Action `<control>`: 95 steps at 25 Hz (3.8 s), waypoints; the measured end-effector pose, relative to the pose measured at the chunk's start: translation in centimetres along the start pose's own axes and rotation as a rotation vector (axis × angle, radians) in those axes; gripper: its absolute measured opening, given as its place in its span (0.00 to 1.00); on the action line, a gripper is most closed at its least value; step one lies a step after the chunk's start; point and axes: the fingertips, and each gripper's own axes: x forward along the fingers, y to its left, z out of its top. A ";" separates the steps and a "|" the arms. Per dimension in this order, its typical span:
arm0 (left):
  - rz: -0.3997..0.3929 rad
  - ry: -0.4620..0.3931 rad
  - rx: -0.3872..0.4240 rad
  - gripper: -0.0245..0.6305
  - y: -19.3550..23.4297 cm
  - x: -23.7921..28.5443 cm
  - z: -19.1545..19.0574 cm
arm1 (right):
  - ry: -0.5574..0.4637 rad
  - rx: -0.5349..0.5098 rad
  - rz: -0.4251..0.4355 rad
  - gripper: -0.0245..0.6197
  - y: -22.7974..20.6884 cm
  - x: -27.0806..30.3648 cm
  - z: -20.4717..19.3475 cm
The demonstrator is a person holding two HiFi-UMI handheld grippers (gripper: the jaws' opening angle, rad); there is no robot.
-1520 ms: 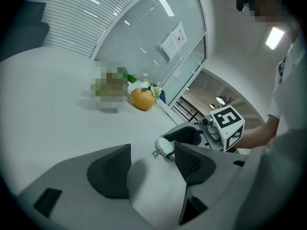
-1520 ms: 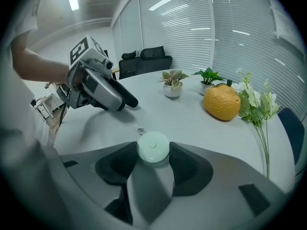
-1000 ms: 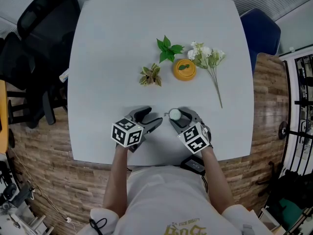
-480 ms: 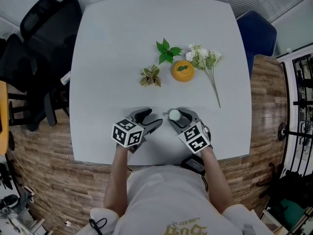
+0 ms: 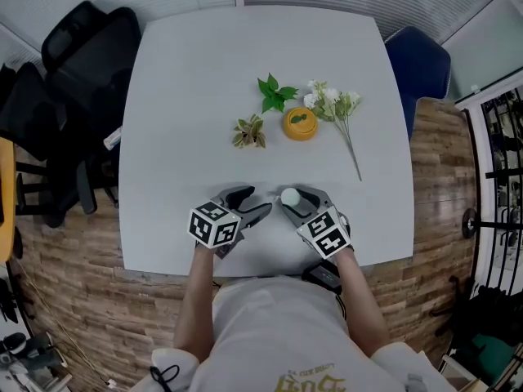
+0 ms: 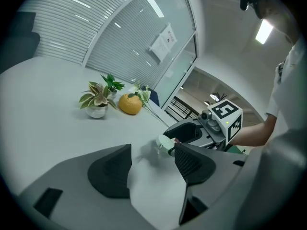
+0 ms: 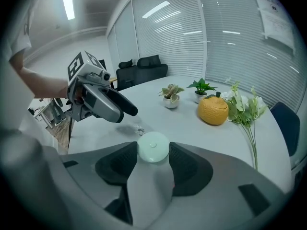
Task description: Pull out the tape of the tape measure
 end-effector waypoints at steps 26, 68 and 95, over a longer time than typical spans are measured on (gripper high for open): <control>-0.032 -0.023 0.083 0.47 -5.1 -0.9 0.3 | -0.096 0.038 -0.013 0.39 2.2 -4.9 0.7; -0.166 0.004 0.098 0.08 -6.1 0.1 0.1 | -0.102 0.035 0.095 0.39 3.2 -4.3 1.8; -0.160 0.039 0.085 0.06 -5.7 0.1 -0.6 | -0.087 0.047 0.108 0.39 3.0 -4.3 0.9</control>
